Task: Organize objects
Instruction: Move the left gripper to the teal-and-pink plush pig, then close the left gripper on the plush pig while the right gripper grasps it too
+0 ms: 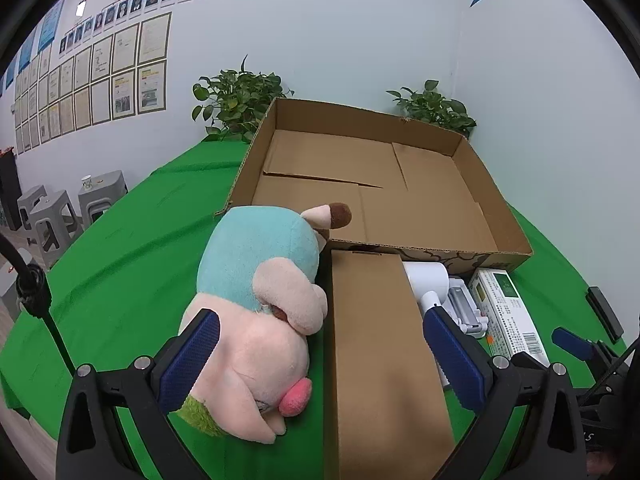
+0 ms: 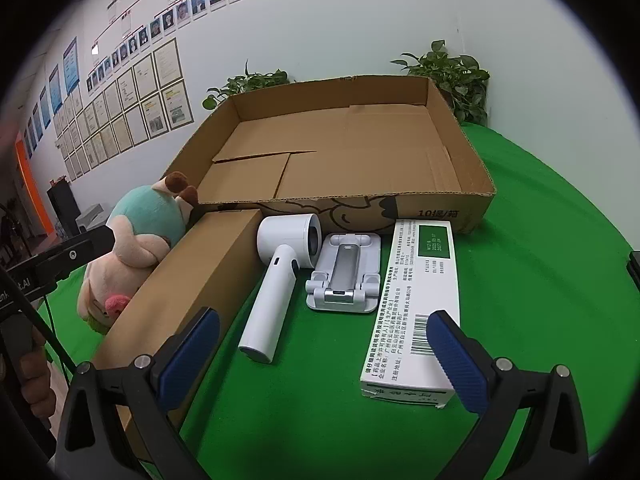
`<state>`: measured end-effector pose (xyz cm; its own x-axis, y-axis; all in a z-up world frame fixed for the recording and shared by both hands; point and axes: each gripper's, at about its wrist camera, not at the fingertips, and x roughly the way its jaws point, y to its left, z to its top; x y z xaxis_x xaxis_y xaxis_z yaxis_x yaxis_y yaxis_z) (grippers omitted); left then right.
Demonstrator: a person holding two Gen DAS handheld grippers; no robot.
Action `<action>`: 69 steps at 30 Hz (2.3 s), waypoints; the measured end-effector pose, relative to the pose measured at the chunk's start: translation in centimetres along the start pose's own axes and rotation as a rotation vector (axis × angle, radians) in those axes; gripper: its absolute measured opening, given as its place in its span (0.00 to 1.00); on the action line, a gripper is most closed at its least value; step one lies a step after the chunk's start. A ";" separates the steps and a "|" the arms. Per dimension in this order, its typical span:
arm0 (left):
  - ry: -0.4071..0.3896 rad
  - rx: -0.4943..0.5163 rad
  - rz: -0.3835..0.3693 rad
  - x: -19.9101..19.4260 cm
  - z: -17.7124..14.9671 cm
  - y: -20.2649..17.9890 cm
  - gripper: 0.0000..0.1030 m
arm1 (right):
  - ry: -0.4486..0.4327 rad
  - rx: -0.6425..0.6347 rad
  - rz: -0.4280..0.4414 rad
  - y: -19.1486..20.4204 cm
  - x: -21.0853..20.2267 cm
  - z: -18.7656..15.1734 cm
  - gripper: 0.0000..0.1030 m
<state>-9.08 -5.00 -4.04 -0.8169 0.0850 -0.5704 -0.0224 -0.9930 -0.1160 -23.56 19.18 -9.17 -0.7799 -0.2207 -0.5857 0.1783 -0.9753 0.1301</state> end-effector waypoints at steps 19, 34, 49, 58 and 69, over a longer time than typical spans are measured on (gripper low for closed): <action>0.003 0.004 0.014 0.3 0.0 0.2 1.00 | 0.004 0.001 0.027 0.1 0.2 -0.1 1.00; 0.086 -0.053 -0.006 1.3 -1.2 5.5 1.00 | -0.050 -0.184 0.382 3.9 -2.0 2.0 1.00; 0.149 -0.083 -0.122 3.1 -4.3 9.5 0.62 | 0.061 -0.249 0.668 11.5 -0.3 4.8 1.00; 0.148 -0.105 -0.096 -0.7 -5.4 10.4 0.55 | 0.170 -0.202 0.670 14.3 3.5 6.8 1.00; 0.153 -0.118 -0.049 -3.9 -8.0 10.0 0.54 | 0.410 -0.230 0.598 19.4 6.8 4.3 1.00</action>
<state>-1.51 -14.58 -9.54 -0.7193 0.1538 -0.6774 0.0149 -0.9716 -0.2364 -27.93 -1.23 -7.19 -0.2341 -0.6487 -0.7241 0.6563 -0.6549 0.3746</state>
